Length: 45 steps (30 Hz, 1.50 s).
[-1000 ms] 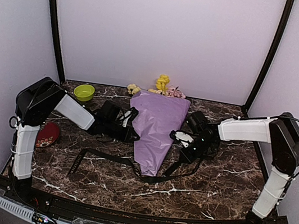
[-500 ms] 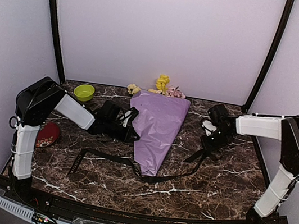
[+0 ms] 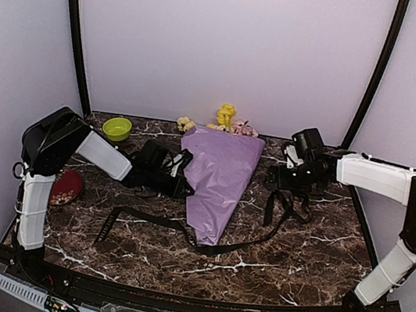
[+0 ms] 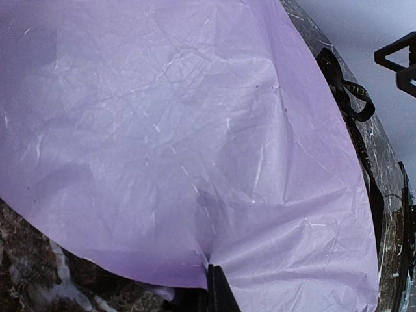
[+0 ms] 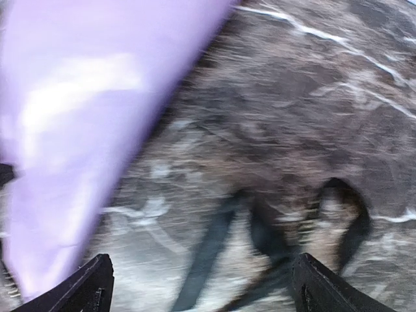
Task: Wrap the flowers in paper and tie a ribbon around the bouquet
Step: Adjust the right side of the ribbon at the center of the board, then pass from the left arm to the right
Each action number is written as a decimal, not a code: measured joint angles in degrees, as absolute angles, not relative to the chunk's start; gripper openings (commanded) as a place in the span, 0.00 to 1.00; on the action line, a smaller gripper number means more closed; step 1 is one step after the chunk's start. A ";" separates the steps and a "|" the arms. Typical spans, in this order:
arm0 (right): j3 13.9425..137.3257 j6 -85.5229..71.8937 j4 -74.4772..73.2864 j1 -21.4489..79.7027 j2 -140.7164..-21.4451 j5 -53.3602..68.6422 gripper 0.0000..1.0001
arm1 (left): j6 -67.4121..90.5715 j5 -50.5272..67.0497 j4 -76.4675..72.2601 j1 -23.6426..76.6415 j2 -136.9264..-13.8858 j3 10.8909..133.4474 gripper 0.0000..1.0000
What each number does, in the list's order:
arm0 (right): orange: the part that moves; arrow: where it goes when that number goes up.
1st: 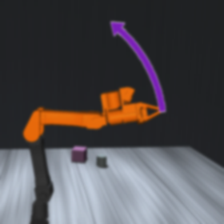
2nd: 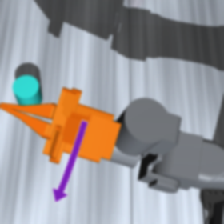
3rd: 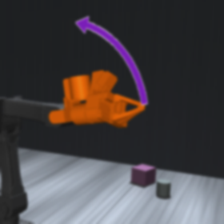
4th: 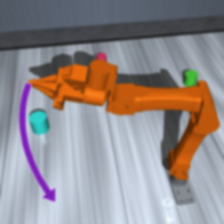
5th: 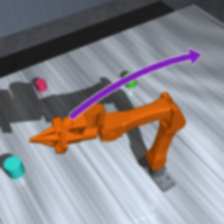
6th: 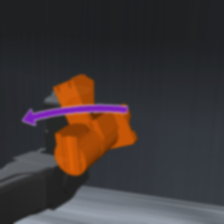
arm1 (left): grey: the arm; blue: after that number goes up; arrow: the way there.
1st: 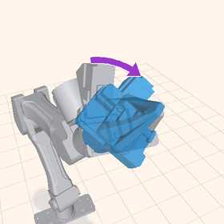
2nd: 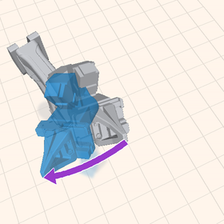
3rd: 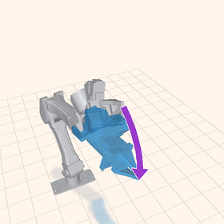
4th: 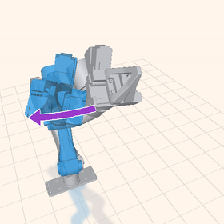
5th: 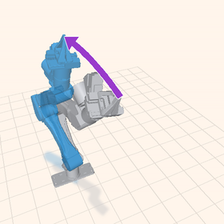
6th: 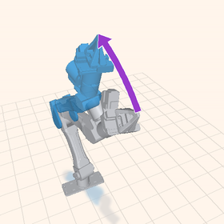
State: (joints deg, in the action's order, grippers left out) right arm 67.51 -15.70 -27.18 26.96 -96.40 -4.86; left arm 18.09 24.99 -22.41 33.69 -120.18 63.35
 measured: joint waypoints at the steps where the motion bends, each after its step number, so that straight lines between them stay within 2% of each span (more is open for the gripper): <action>1: 66.35 -16.69 -25.78 27.86 -94.94 -2.87 0.93 | 18.09 24.99 -22.41 33.69 -120.18 63.35 0.00; 6: 58.87 -25.41 -14.90 32.34 -93.38 12.29 0.86 | 18.22 25.02 -22.50 33.69 -120.18 63.33 0.00; 9: 54.85 -31.51 -8.60 34.24 -96.68 18.72 0.77 | 18.39 25.02 -22.70 33.69 -120.18 63.22 0.00; 15: 51.62 -40.40 2.50 36.18 -103.18 27.07 0.59 | 18.68 25.04 -23.68 33.67 -120.18 62.74 0.00; 21: 51.31 -46.22 11.64 37.67 -107.26 31.59 0.45 | 18.70 24.99 -24.16 33.67 -120.18 62.48 0.00; 23: 51.31 -47.83 13.87 37.78 -108.49 32.62 0.38 | 18.70 24.99 -24.21 33.67 -120.18 62.48 0.00; 28: 51.33 -50.54 16.62 37.78 -110.13 33.74 0.09 | 18.74 24.99 -24.21 33.67 -120.20 62.48 0.00; 31: 51.42 -51.55 16.86 37.78 -110.15 33.50 0.00 | 18.74 24.99 -24.21 33.67 -120.18 62.48 0.00; 32: 51.40 -51.92 16.86 37.78 -110.15 33.45 0.00 | 18.72 24.99 -24.18 33.67 -120.18 62.48 0.00; 34: 51.40 -52.53 16.75 37.78 -110.15 33.36 0.00 | 18.65 24.99 -24.10 33.67 -120.18 62.54 0.07; 38: 51.42 -52.66 16.58 37.78 -110.15 33.19 0.00 | 17.58 24.88 -23.18 33.69 -119.52 62.72 0.33; 40: 51.42 -52.66 16.47 37.78 -110.15 33.17 0.00 | 16.47 24.32 -21.34 33.65 -118.34 62.83 0.43; 42: 51.42 -52.66 16.25 37.78 -110.15 33.15 0.00 | 15.05 23.38 -18.06 33.58 -116.55 62.85 0.49; 45: 51.42 -52.64 16.12 37.78 -110.15 33.06 0.00 | 12.21 23.16 -14.31 33.58 -112.49 61.84 0.51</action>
